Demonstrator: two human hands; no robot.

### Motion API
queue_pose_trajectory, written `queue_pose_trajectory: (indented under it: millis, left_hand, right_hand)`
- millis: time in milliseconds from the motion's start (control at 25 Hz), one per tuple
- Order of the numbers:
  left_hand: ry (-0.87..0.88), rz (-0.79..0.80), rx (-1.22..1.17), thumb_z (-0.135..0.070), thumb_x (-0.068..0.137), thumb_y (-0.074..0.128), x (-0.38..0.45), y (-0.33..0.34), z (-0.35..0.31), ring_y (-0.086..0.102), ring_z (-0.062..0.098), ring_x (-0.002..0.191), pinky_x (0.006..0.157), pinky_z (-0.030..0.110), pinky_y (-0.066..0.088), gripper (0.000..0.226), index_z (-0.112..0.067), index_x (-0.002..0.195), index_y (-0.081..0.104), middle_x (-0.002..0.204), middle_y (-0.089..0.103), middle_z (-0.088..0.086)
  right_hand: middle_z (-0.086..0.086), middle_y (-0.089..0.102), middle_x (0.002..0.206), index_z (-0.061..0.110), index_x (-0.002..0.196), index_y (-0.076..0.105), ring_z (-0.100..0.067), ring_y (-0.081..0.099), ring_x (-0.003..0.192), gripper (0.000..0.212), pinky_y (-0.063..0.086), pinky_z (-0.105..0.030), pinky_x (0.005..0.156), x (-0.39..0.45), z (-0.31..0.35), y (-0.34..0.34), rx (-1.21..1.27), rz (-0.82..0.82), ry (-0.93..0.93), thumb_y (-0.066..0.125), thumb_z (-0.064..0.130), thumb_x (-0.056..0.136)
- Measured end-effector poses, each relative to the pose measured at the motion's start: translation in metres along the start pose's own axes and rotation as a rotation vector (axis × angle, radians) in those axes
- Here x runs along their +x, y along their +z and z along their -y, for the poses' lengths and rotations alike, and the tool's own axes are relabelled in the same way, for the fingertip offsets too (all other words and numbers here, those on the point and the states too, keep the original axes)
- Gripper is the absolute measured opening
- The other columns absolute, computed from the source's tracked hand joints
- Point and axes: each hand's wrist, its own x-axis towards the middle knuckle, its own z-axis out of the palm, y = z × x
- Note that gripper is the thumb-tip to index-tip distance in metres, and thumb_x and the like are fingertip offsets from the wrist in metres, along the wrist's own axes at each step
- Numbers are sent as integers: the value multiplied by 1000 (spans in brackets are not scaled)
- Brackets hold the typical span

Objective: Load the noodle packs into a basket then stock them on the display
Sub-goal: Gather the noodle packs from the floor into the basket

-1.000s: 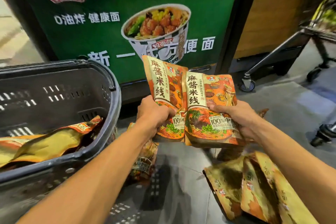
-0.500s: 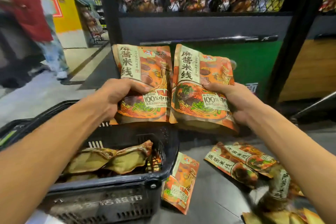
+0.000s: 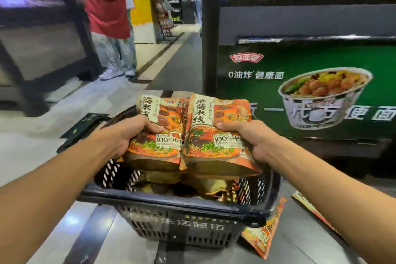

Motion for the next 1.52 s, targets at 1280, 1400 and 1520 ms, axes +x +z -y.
queue_pose_trajectory:
  millis: [1280,1400,1520]
  left_hand:
    - [-282,441,822,-26,81,80,120,-40,88,66,25,113,112,50,42,30,-21,109,72,109,77,-3]
    - [-272,419,943,-30,79,81,124,-30,91,63,26,115,111,50,42,39,-21,115,70,114,73,-2]
    - [-250,341,939,-31,80,83,123,-24,99,63,26,114,105,43,46,51,-13,124,65,117,70,1]
  right_hand:
    - [5,79,94,20,109,74,-12,75,86,36,59,-30,79,72,-113,9,-577,90,242,89,27,77]
    - [2,75,107,18,122,64,-17,71,98,62,58,-39,92,80,-118,10,-724,61,262,90,42,71]
    - [2,59,117,7,146,40,-16,61,105,102,53,-31,93,78,-118,11,-843,-8,276,87,55,69]
